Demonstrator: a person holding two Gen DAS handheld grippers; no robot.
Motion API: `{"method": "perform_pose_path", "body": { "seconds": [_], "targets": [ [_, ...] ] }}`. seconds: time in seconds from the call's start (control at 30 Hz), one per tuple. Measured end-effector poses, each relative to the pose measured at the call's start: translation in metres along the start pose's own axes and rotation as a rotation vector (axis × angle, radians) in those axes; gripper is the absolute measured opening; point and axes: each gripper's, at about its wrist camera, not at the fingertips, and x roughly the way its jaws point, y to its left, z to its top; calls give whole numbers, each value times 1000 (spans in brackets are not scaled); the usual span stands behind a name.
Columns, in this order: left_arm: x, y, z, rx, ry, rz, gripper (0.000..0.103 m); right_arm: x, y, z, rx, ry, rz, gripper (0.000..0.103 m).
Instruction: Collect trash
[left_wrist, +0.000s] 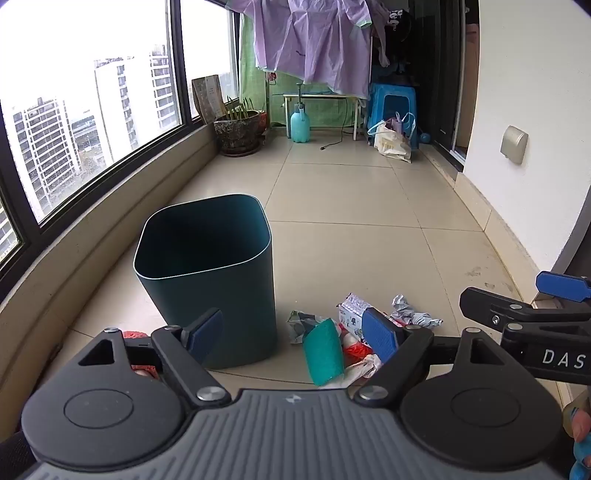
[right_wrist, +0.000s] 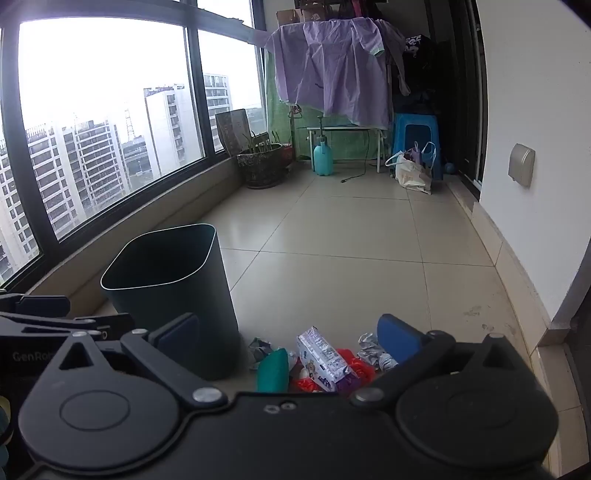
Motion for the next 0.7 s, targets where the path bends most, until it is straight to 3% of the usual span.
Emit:
{"method": "perform_pose_path", "body": {
  "seconds": [0.33,0.7],
  "targets": [
    [2,8,0,-28,3,26,82,0,-13,2,31,49,79,103],
    [-1,7,-4,-54,16,42,82,1,-10,3,4,33,52,103]
  ]
}}
